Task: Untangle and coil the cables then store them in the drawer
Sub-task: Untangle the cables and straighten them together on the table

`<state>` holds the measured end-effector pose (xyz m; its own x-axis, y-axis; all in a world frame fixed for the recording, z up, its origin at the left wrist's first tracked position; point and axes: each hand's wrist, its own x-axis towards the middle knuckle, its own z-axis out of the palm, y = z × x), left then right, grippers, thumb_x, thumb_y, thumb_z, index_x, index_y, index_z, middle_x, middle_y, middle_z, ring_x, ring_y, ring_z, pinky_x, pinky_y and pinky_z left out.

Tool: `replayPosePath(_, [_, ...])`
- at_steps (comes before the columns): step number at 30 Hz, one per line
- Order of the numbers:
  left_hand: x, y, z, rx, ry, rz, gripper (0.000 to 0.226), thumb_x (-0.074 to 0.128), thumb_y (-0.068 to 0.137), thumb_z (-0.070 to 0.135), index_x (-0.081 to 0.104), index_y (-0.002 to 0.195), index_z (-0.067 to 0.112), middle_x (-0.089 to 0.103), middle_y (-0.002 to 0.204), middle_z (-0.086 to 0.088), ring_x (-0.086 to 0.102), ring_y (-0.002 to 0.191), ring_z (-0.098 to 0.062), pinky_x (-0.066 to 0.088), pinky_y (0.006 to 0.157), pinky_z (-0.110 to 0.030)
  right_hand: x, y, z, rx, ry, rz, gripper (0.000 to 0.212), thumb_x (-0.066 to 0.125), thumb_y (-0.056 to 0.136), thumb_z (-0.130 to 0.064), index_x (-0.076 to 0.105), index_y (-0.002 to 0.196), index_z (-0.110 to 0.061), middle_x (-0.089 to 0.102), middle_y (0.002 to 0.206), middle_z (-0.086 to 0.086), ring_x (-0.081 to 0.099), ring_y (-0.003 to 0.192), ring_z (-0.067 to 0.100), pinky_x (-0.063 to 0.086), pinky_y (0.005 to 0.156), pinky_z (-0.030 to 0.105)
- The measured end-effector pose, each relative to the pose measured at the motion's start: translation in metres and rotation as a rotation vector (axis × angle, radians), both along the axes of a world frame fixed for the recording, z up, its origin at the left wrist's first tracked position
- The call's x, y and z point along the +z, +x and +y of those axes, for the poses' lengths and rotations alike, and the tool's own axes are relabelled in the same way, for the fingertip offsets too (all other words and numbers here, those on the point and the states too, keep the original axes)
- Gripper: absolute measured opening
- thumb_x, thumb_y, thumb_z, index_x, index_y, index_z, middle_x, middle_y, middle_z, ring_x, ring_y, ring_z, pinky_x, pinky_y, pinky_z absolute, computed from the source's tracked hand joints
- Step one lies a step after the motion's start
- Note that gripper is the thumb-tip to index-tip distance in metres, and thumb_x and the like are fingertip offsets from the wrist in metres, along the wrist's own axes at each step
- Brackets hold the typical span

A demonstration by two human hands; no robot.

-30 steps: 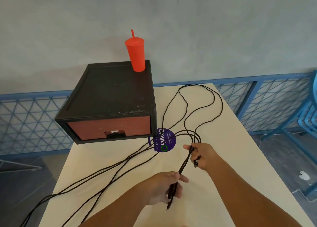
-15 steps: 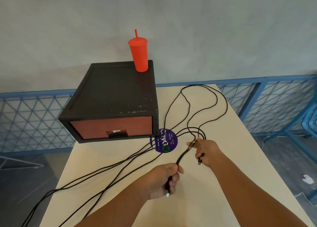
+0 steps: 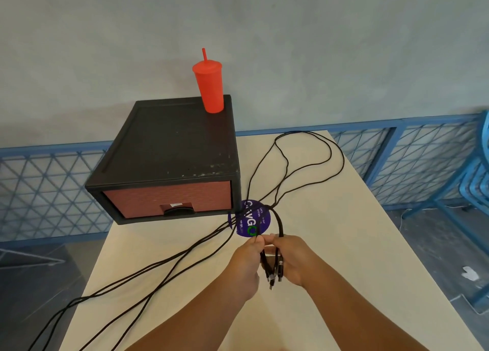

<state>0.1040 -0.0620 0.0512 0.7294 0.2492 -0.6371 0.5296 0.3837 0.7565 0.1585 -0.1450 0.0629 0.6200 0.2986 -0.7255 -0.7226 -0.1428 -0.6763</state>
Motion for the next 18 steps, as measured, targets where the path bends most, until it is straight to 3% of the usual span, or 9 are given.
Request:
replayPosePath(3, [0.005,0.001,0.006,-0.112,0.124,0.012,0.03,0.034,0.1,0.026,0.062,0.111,0.027,0.061,0.115,-0.004,0.048,0.119,-0.021,0.029,0.106,-0.04,0.003,-0.001,-0.005,-0.015,0.064,0.038,0.026,0.042,0.098,-0.015,0.062,0.084,-0.006,0.065,0.08,0.017,0.063,0.067,0.027,0.049,0.064,0.037])
replayPosePath(5, [0.007,0.001,0.007,-0.165,0.163,0.012,0.029,0.035,0.1,0.026,0.055,0.119,0.021,0.058,0.121,-0.007,0.047,0.121,-0.02,0.033,0.1,-0.034,0.004,-0.001,-0.007,-0.023,0.101,0.073,0.029,0.041,0.099,-0.022,0.063,0.098,-0.004,0.066,0.085,0.017,0.064,0.071,0.028,0.05,0.064,0.037])
replayPosePath(10, [0.003,-0.002,0.001,-0.269,0.303,-0.112,0.031,0.034,0.1,0.018,0.053,0.124,0.021,0.061,0.106,0.0,0.057,0.089,-0.006,0.042,0.066,-0.013,-0.001,-0.002,-0.004,-0.046,0.142,0.144,0.034,0.039,0.099,-0.028,0.062,0.116,-0.01,0.064,0.102,0.013,0.06,0.09,0.027,0.049,0.069,0.038])
replayPosePath(14, [-0.002,-0.001,-0.003,-0.269,0.459,-0.158,0.03,0.038,0.099,0.019,0.05,0.126,0.027,0.06,0.112,0.002,0.058,0.101,-0.012,0.049,0.076,-0.02,-0.006,-0.003,-0.003,-0.035,0.178,0.161,0.036,0.038,0.098,-0.034,0.056,0.122,-0.014,0.062,0.117,0.014,0.058,0.108,0.03,0.051,0.082,0.045])
replayPosePath(16, [-0.005,-0.001,-0.006,-0.269,0.427,-0.161,0.028,0.04,0.098,0.018,0.045,0.121,0.033,0.056,0.112,0.004,0.056,0.103,-0.013,0.046,0.071,-0.016,-0.008,-0.005,0.0,-0.008,0.163,0.129,0.037,0.038,0.098,-0.04,0.055,0.121,-0.016,0.062,0.118,0.013,0.056,0.111,0.029,0.048,0.093,0.047])
replayPosePath(18, [-0.008,0.002,-0.011,-0.257,0.376,-0.128,0.027,0.043,0.096,0.012,0.04,0.118,0.028,0.056,0.113,-0.003,0.057,0.099,-0.014,0.045,0.071,-0.016,-0.007,-0.008,0.005,0.018,0.13,0.081,0.033,0.039,0.098,-0.038,0.055,0.117,-0.016,0.062,0.115,0.012,0.057,0.108,0.026,0.048,0.091,0.043])
